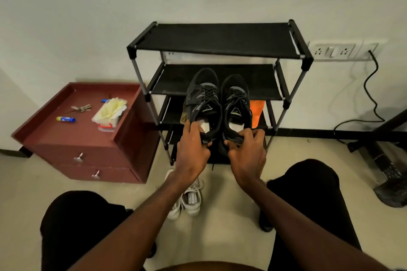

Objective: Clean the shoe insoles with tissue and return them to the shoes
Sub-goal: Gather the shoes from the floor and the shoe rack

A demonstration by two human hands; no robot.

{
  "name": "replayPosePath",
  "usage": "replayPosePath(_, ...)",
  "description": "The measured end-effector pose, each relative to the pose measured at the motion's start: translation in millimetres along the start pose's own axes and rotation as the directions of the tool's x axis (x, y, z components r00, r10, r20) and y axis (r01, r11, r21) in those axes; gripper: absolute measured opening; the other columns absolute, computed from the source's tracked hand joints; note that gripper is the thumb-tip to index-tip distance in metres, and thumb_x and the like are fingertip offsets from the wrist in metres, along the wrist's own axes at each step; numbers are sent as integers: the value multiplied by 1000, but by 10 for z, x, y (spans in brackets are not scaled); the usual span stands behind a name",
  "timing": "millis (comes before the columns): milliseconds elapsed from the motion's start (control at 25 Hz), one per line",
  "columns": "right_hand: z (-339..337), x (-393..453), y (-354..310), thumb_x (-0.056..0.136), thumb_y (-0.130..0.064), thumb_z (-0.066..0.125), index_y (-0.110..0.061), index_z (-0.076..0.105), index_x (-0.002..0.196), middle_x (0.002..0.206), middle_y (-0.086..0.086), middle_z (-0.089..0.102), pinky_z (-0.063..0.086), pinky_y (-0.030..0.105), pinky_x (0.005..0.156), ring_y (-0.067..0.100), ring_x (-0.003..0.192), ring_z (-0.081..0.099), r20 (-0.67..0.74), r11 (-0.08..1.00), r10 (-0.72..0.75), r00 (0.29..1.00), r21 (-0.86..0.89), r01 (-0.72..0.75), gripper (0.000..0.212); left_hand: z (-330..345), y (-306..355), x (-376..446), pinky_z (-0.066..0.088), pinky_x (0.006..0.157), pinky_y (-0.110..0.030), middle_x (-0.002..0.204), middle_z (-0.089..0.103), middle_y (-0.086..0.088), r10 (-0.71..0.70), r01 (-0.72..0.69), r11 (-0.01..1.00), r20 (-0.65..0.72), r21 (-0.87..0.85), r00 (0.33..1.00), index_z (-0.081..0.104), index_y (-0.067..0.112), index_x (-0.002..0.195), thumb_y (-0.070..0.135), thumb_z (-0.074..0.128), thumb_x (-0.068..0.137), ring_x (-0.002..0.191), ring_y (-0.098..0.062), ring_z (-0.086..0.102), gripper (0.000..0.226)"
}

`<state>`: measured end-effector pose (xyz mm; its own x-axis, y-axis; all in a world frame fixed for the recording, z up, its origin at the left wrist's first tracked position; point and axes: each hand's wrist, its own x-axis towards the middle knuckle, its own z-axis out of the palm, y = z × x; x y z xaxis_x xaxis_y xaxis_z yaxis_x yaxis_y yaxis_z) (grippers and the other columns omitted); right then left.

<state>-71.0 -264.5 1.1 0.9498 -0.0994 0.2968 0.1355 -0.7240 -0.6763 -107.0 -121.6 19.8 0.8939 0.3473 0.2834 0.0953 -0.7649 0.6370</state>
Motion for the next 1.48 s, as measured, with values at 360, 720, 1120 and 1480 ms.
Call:
replayPosePath(360, 293, -930, 509, 79, -19, 85, -15, 60, 96, 118, 6, 46, 41, 30, 62, 28, 76, 61, 238, 988, 55, 970, -154, -18, 30, 513, -642, -1087, 40, 69, -33, 108, 55, -2, -251, 253, 968, 112, -3, 962, 53, 17, 96, 13, 79, 82, 83, -18, 52, 30)
replayPosePath(720, 792, -806, 1062, 91, -23, 70, -14, 59, 113, 122, 12, 43, 49, 39, 74, 42, 88, 62, 523, 932, 277, 806, -349, -94, 27, 1225, -1205, -1105, 50, 91, -40, 121, 62, -14, -442, 451, 890, 361, 65, 821, 58, 10, 111, 16, 78, 84, 111, -34, 60, 34)
replayPosePath(1120, 1809, -578, 1963, 89, -16, 65, -11, 62, 124, 134, 18, 42, 51, 41, 91, 44, 98, 61, 494, 828, 535, 685, -469, -308, 35, 2330, -1858, -876, 40, 79, -29, 127, 59, -18, -484, 547, 836, 537, 49, 691, 60, 3, 114, 14, 78, 83, 111, -39, 61, 37)
replayPosePath(1480, 2417, -670, 2309, 85, -8, 66, -15, 66, 111, 127, 11, 41, 48, 36, 83, 41, 94, 61, 625, 848, 482, 614, -508, -149, 27, 2904, -2431, -1139, 48, 80, -26, 125, 63, 1, -609, 683, 729, 496, 43, 619, 64, 21, 121, 44, 73, 69, 111, -21, 64, 58)
